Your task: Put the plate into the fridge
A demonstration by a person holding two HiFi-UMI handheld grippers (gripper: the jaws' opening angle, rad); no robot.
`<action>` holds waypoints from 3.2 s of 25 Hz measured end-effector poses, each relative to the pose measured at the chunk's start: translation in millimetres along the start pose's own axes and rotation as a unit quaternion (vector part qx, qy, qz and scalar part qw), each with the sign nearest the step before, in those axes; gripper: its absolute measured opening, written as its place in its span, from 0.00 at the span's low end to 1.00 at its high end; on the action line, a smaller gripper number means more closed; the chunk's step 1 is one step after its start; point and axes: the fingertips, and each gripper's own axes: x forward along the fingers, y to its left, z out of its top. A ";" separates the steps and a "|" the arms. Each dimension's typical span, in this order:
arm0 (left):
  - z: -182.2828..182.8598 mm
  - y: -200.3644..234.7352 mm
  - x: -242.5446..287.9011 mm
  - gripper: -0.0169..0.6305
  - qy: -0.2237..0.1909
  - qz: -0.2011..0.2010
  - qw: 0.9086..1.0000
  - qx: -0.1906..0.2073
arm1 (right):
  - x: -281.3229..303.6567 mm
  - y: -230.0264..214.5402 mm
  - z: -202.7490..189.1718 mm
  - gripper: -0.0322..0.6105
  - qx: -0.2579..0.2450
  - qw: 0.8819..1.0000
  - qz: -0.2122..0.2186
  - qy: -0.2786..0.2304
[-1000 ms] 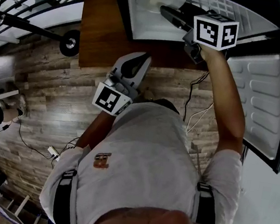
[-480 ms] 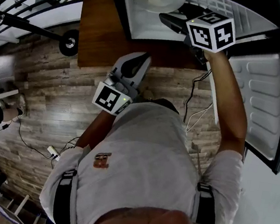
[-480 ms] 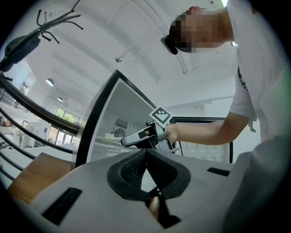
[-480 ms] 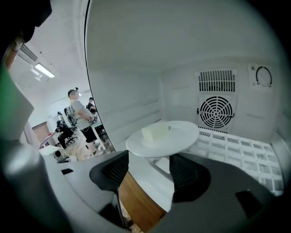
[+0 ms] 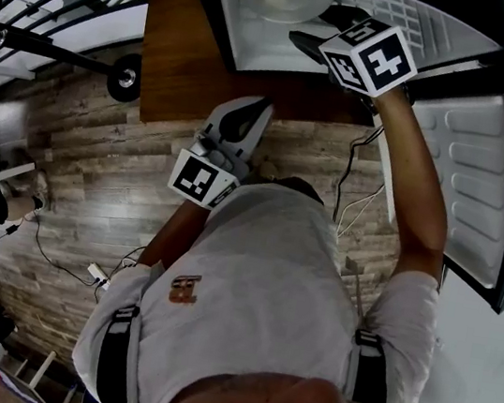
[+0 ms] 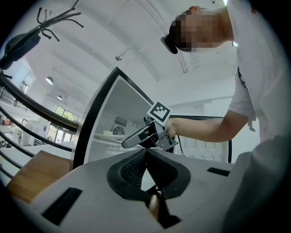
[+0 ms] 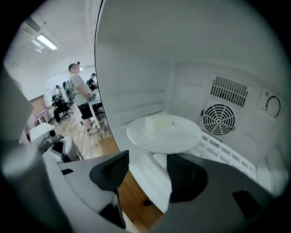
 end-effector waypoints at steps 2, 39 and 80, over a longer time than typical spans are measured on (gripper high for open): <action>0.3 0.9 0.9 0.05 0.001 -0.001 1.000 -0.001 | -1.7 -0.1 -2.8 0.45 -0.027 0.999 -0.004 0.023; 42.8 10.5 19.9 0.05 -0.023 0.000 0.998 0.062 | -71.7 72.4 9.2 0.13 -0.037 0.934 -0.035 -0.353; 65.9 -6.9 20.9 0.05 -0.010 0.047 0.992 0.118 | -111.2 112.8 4.6 0.10 -0.028 0.882 -0.004 -0.470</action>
